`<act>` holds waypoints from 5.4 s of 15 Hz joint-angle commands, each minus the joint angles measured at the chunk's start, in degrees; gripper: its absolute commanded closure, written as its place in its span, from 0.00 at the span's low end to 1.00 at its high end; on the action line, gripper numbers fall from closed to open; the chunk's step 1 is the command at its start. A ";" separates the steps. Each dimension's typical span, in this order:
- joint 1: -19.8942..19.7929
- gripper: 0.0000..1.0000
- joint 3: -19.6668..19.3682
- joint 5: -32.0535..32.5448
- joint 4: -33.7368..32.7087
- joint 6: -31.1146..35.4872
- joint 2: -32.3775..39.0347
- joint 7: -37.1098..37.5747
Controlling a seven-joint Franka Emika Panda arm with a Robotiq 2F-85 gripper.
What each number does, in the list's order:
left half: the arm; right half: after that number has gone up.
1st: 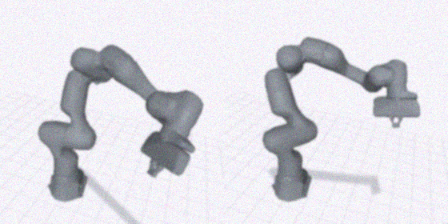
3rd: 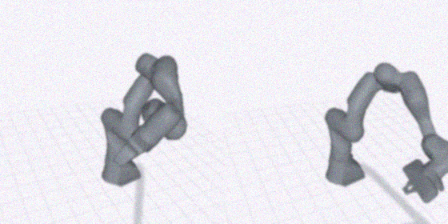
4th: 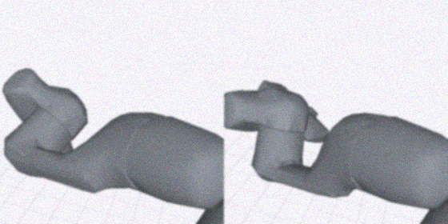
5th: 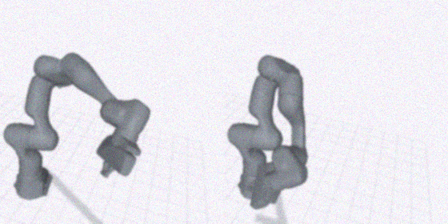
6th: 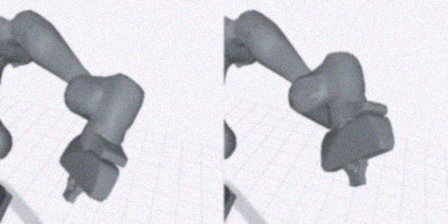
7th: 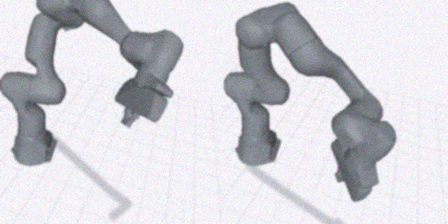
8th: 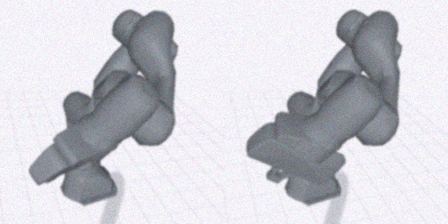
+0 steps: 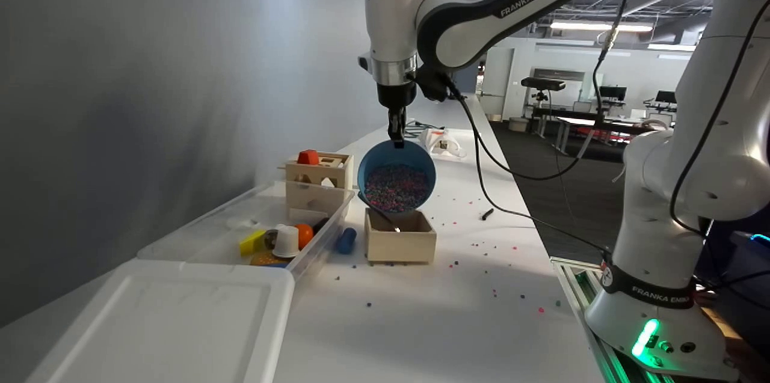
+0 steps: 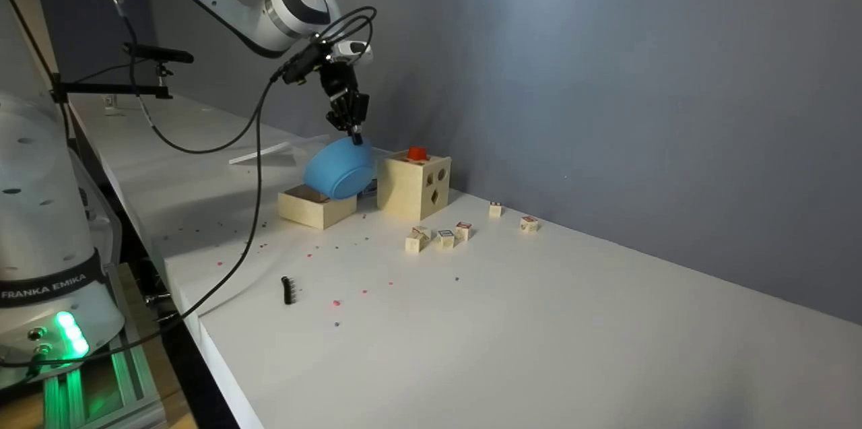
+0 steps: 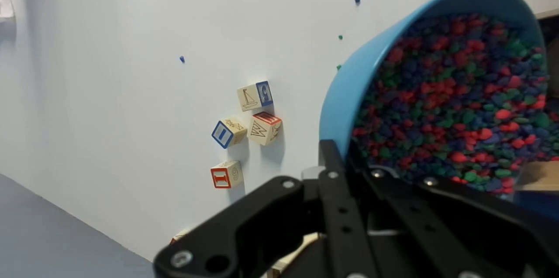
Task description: Empty the contents of the blue bowl into the smaller wooden box
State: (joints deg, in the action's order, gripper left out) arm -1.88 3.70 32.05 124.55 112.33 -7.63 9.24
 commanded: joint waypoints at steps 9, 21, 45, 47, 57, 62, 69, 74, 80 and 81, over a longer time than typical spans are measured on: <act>4.74 0.99 5.15 4.46 -3.43 -18.22 -1.62 10.89; 6.27 0.99 5.59 10.97 -13.43 -35.43 4.07 14.02; 12.62 0.99 5.78 13.14 -23.95 -39.12 14.16 9.42; 12.79 0.99 5.82 13.23 -24.10 -40.25 14.27 9.33; 12.84 0.99 5.67 13.83 -25.01 -46.92 15.06 8.00; 11.44 0.99 4.62 12.50 -22.45 -41.02 13.12 9.11; 7.76 0.99 1.96 4.42 -16.22 -19.13 8.94 10.83; 5.76 0.99 -0.10 -1.68 -8.93 -5.18 4.19 9.79; 3.55 0.99 -2.34 -7.13 3.72 8.92 -4.86 9.93; 2.98 0.99 -2.74 -8.00 6.31 10.93 -6.94 10.19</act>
State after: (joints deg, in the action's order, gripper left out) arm 2.39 1.76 27.60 122.30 116.76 -6.83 19.59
